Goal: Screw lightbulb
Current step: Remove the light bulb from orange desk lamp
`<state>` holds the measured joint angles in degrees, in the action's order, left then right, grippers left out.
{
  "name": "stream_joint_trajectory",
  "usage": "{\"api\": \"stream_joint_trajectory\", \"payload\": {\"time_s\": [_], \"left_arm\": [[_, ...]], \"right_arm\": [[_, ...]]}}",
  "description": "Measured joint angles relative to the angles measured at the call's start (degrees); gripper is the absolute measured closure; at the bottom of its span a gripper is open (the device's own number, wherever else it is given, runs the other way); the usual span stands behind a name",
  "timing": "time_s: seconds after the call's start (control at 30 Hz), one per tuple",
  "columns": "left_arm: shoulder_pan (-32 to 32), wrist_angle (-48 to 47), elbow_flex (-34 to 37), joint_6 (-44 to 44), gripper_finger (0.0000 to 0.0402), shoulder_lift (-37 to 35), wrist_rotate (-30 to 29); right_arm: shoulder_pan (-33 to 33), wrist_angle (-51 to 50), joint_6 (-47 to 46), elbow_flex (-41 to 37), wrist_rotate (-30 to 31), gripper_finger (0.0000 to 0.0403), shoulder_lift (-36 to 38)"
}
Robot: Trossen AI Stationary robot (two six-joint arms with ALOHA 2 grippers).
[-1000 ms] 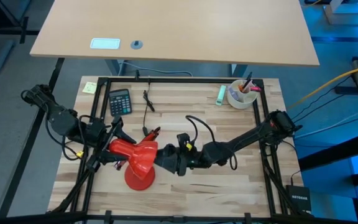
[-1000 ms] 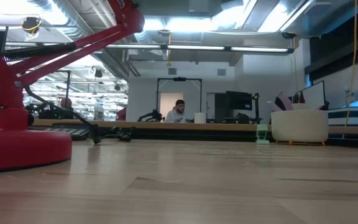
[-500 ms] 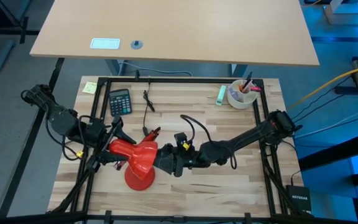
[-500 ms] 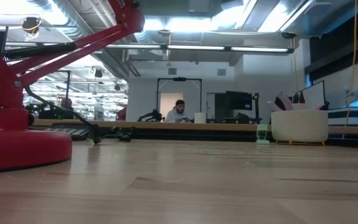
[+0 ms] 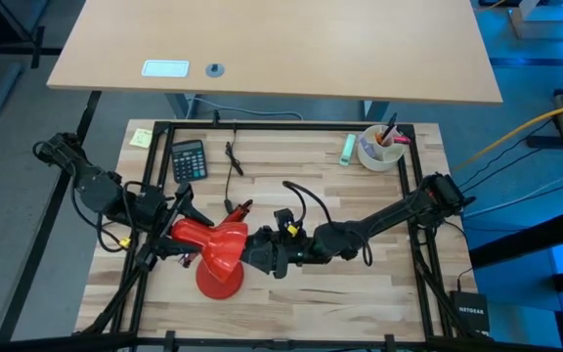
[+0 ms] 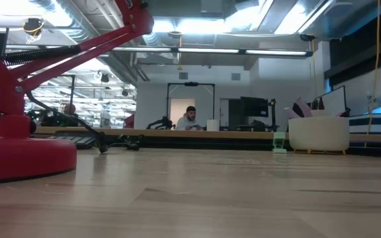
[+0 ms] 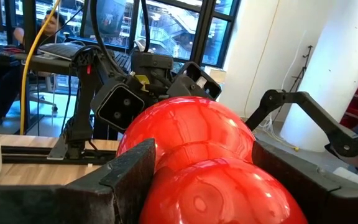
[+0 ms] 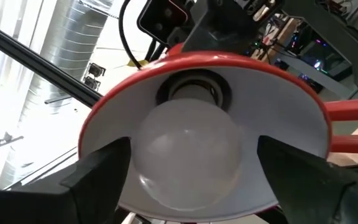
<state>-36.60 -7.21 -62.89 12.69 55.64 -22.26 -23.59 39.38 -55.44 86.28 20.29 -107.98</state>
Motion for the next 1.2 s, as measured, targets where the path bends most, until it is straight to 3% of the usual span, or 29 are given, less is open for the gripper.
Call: {"api": "stream_joint_trajectory", "payload": {"time_s": [0.27,0.4,0.83,1.07,1.2], "left_arm": [[0.0,-0.2,0.0,0.0,0.0149,0.0,0.0],[0.0,-0.2,0.0,0.0,0.0149,0.0,0.0],[0.0,-0.3,0.0,-0.6,0.0149,0.0,0.0],[0.5,-0.3,0.0,-0.8,0.0149,0.0,0.2],[0.6,-0.4,0.0,-0.6,0.0149,0.0,0.2]], "right_arm": [[0.0,0.4,0.0,0.0,-0.4,0.0137,0.0],[0.0,0.1,0.1,0.1,-0.4,0.0153,0.0],[0.3,-1.6,0.0,0.1,-0.1,0.0083,0.1],[0.3,0.0,-1.1,1.3,0.0,0.0077,-1.5],[0.4,-0.9,0.4,5.1,-3.0,0.0077,-4.2]]}}
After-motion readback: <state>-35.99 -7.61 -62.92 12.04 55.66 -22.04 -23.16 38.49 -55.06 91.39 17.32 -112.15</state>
